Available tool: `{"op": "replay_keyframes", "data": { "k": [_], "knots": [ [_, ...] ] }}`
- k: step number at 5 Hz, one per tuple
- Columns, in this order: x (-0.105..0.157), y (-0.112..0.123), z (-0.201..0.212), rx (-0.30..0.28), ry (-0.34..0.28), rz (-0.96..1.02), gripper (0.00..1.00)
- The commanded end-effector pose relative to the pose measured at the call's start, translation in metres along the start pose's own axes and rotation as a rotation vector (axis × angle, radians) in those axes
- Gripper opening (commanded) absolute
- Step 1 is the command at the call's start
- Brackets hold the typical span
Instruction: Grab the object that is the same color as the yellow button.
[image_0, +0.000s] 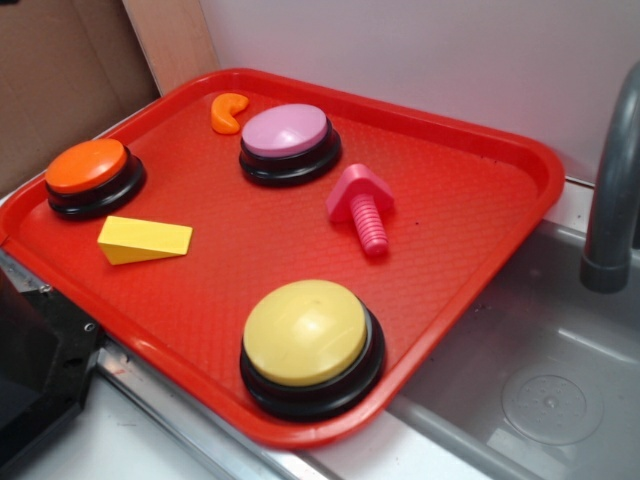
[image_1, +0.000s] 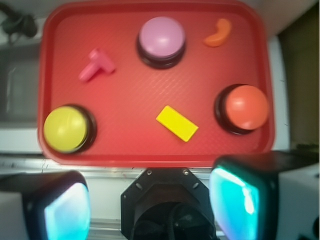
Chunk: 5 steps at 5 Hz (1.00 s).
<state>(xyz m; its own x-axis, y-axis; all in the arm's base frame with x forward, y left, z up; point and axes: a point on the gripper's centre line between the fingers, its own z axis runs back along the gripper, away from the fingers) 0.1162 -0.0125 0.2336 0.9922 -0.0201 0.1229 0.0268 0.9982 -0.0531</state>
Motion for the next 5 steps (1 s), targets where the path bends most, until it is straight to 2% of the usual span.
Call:
{"op": "replay_keyframes", "data": {
  "k": [1,2,3,5],
  "knots": [
    [0.011,0.016,-0.029,0.016,-0.07,-0.252,1.0],
    [0.021,0.021,-0.053,0.029,-0.094,-0.422,1.0],
    [0.029,0.029,-0.076,-0.002,-0.105,-0.536,1.0],
    [0.03,0.035,-0.124,0.054,-0.088,-0.582,1.0]
  ]
}}
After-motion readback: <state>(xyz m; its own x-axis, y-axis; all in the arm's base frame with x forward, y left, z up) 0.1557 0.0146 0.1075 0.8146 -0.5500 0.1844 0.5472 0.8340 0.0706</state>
